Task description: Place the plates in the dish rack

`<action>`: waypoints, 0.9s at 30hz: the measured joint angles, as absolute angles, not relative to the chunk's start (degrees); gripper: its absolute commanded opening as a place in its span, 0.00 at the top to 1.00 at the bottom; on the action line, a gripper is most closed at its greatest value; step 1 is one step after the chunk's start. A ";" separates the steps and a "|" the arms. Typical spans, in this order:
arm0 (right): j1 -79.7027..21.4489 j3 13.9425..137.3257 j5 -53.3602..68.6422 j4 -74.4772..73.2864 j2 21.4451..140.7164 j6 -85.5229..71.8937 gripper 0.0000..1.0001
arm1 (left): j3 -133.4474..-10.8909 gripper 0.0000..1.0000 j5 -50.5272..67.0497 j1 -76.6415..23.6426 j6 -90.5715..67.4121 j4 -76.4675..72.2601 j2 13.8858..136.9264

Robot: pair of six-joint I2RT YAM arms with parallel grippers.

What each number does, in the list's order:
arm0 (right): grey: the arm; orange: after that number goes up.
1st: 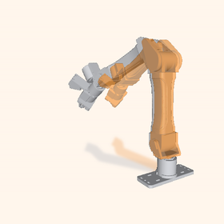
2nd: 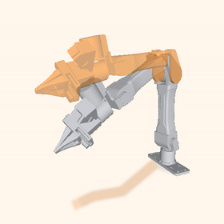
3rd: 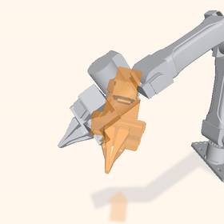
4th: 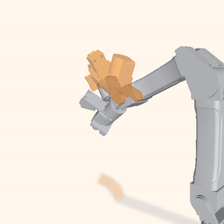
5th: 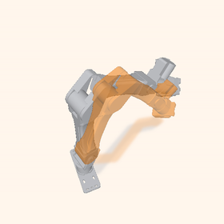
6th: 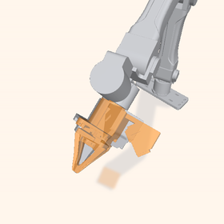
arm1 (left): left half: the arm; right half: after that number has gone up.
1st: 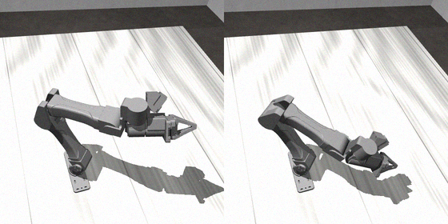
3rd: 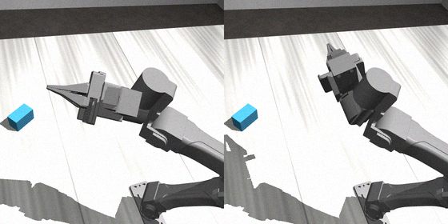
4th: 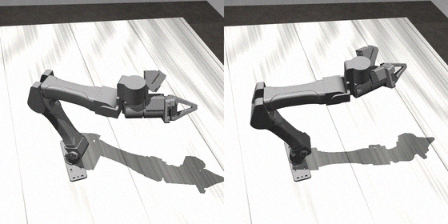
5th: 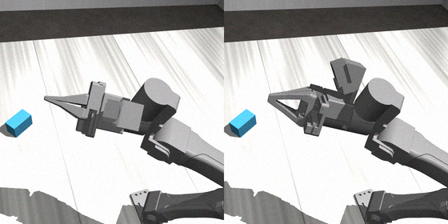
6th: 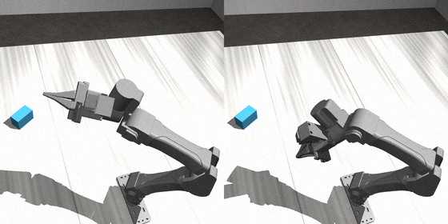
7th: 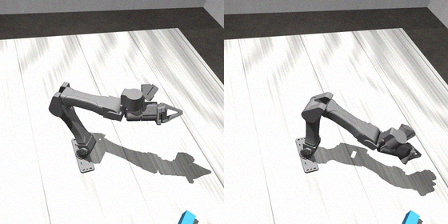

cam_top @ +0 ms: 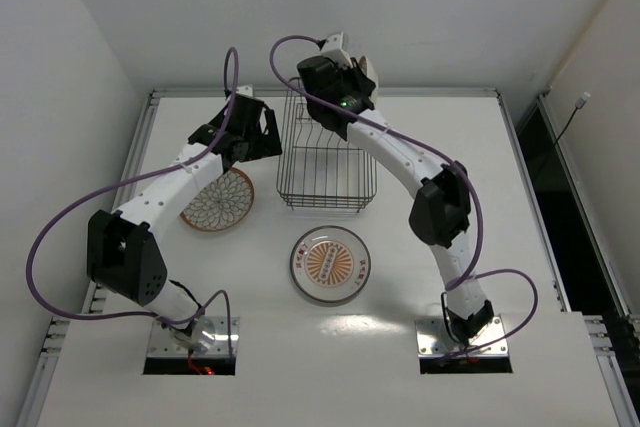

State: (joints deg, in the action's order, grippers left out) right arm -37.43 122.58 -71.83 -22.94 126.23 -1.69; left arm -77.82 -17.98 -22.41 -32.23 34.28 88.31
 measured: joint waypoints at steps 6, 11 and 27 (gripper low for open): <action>-38.48 120.66 -72.88 -17.50 126.93 3.55 1.00 | -77.82 0.10 -17.96 -22.41 -32.23 34.28 88.31; -38.76 117.51 -73.30 -15.16 127.59 4.71 1.00 | -77.82 0.10 -17.96 -22.41 -32.23 34.28 88.31; -39.77 114.19 -73.43 -10.70 127.68 4.99 0.94 | -77.82 0.10 -17.96 -22.41 -32.23 34.28 88.31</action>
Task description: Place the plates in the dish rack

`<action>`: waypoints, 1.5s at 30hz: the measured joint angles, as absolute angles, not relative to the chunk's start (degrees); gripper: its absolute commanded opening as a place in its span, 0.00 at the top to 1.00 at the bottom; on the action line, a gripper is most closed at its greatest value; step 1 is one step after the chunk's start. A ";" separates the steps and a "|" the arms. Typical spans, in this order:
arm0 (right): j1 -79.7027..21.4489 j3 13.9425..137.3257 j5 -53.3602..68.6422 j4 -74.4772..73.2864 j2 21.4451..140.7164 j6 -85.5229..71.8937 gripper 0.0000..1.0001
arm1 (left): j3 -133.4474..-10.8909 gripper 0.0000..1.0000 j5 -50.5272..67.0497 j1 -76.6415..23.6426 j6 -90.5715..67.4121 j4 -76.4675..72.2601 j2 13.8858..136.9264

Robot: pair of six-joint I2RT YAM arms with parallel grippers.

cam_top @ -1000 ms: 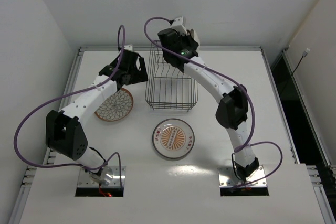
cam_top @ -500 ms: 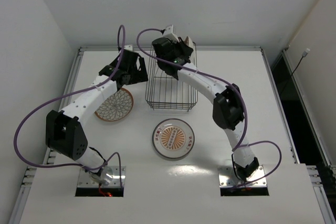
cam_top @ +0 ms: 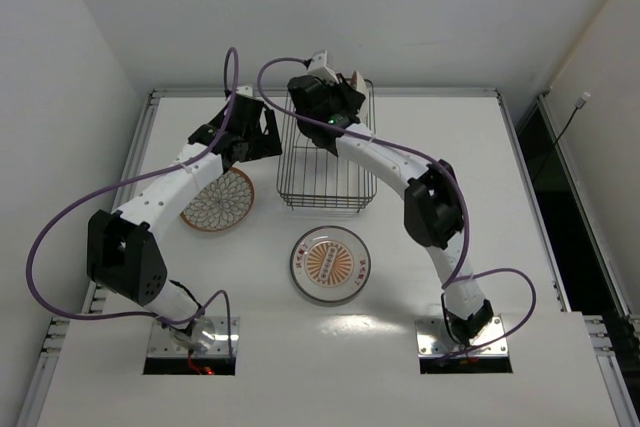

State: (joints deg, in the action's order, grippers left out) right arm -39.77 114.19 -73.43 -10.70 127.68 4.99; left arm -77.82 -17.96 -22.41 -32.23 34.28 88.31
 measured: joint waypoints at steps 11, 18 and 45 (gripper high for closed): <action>-42.17 109.71 -76.49 -3.36 127.68 8.43 1.00 | -77.82 0.10 -17.96 -22.41 -32.25 34.63 88.31; -43.48 108.42 -78.83 -2.24 127.68 9.13 1.00 | -77.82 0.10 -17.96 -22.41 -32.23 34.65 88.31; -44.75 108.22 -73.28 -23.00 126.89 -6.85 1.00 | -74.91 0.10 -28.05 -22.41 -36.32 32.69 76.25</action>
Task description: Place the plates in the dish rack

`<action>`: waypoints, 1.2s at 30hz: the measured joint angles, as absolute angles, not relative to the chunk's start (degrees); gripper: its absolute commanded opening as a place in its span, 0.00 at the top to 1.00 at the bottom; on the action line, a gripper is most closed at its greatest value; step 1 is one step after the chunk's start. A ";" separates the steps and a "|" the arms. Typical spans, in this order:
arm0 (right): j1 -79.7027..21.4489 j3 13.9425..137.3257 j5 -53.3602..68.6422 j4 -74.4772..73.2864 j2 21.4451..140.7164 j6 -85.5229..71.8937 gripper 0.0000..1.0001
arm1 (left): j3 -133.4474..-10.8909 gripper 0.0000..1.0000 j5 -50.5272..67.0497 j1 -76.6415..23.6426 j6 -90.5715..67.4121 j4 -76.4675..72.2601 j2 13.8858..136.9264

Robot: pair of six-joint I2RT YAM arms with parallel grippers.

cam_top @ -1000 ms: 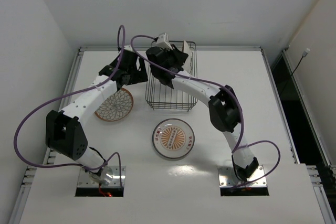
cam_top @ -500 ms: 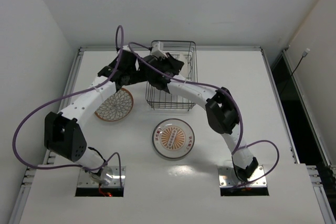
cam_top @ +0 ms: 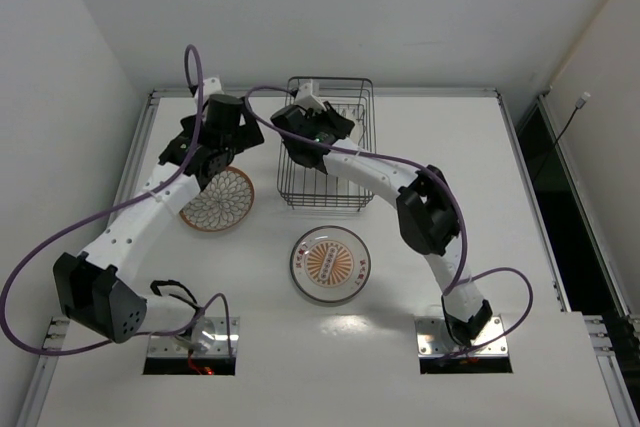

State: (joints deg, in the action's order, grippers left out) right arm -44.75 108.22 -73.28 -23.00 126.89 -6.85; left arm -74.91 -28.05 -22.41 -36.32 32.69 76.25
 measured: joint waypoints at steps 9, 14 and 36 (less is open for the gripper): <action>-44.51 108.22 -73.65 -22.11 126.58 -5.21 1.00 | -74.61 0.10 -32.25 -22.41 -38.26 33.34 76.20; -43.90 108.16 -73.41 -20.47 125.45 -3.88 1.00 | -74.59 0.10 -34.70 -22.41 -39.48 34.24 75.79; -38.98 104.64 -70.76 6.04 123.83 20.10 1.00 | -74.59 0.10 -36.07 -22.41 -39.77 34.30 75.61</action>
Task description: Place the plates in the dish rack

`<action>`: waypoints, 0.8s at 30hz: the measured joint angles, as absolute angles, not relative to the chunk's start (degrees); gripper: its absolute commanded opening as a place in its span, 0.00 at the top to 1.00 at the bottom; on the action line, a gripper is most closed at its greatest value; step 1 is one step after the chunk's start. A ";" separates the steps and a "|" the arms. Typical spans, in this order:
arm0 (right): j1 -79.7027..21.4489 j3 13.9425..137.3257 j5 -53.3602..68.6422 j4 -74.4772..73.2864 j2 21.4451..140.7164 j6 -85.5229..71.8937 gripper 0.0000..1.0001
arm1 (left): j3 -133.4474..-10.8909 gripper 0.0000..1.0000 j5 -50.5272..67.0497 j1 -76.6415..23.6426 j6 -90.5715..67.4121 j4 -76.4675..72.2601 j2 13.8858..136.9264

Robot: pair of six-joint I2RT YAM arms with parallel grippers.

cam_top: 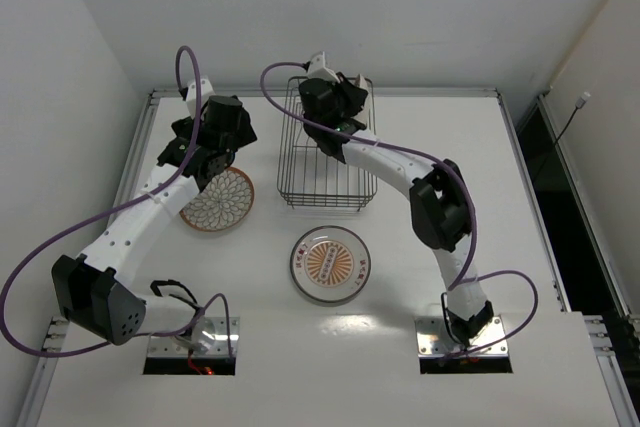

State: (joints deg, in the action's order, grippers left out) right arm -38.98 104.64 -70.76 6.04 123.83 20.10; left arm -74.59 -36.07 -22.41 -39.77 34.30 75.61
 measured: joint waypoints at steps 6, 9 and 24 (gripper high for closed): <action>-38.70 103.59 -66.28 8.45 123.81 22.41 1.00 | -74.61 0.10 -36.07 -22.41 -39.77 34.30 75.61; -38.22 103.59 -65.10 8.47 123.83 22.83 1.00 | -74.59 0.10 -36.05 -22.41 -39.77 34.30 75.61; -36.25 103.61 -61.17 9.34 123.83 24.73 1.00 | -74.61 0.10 -36.05 -22.41 -39.77 34.30 75.61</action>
